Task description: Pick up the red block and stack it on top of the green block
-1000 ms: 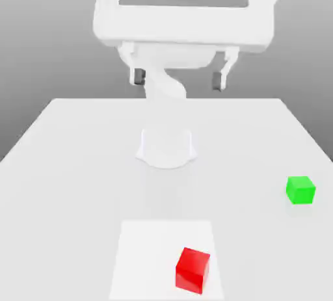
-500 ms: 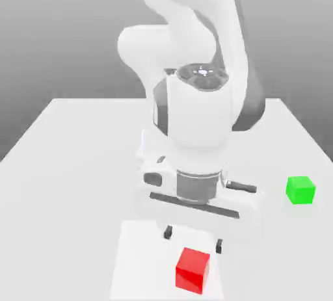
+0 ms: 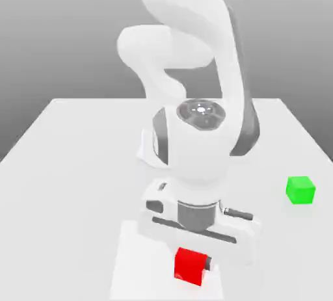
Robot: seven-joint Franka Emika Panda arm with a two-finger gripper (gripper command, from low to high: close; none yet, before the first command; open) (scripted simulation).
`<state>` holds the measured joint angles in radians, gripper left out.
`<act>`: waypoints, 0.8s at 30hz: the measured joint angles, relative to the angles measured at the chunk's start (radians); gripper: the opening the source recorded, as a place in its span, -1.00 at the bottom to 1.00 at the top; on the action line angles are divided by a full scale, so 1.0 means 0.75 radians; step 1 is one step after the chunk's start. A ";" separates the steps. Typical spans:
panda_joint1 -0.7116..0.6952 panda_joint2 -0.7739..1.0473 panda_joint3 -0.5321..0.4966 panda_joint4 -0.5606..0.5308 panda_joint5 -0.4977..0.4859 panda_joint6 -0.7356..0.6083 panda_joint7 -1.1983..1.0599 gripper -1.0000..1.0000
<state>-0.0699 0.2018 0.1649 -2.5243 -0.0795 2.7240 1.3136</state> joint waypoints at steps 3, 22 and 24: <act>0.085 -0.082 0.081 -0.041 0.050 -0.035 0.144 -1.00; 0.775 -0.409 0.509 -0.295 0.260 -0.073 1.220 -1.00; 0.774 -0.406 0.513 -0.295 0.254 -0.060 1.229 -1.00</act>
<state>0.5106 -0.1024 0.5496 -2.7452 0.1111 2.6794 2.2353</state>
